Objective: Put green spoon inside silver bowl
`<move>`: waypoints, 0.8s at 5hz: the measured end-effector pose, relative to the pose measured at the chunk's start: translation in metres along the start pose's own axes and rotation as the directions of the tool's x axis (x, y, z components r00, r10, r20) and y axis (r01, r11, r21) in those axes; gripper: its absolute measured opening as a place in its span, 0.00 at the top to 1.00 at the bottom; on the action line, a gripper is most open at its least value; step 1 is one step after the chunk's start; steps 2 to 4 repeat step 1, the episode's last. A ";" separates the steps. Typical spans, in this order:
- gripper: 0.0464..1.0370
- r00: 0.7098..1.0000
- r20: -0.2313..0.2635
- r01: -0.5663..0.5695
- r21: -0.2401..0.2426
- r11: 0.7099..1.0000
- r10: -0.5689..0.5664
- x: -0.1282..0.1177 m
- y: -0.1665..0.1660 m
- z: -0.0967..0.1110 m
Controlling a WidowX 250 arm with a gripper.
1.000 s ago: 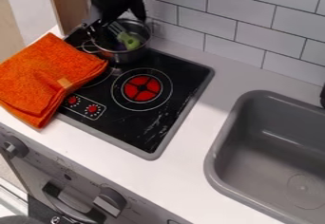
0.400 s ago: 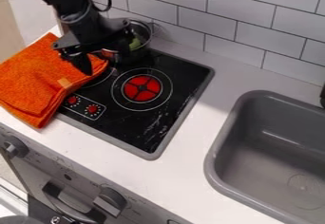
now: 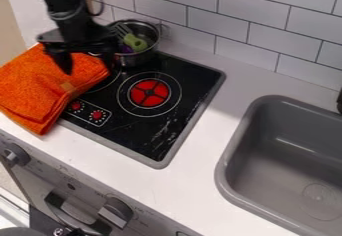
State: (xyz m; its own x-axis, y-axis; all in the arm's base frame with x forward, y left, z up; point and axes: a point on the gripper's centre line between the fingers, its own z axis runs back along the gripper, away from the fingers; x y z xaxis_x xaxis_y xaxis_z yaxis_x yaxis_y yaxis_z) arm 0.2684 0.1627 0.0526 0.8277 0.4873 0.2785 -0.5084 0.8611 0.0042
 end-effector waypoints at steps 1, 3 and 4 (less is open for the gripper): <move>0.04 0.998 -0.036 0.043 -0.015 0.999 -0.043 0.019 0.015 0.009; 0.04 0.998 -0.036 0.043 -0.015 0.999 -0.043 0.019 0.015 0.009; 0.04 0.998 -0.036 0.043 -0.015 0.999 -0.043 0.019 0.015 0.009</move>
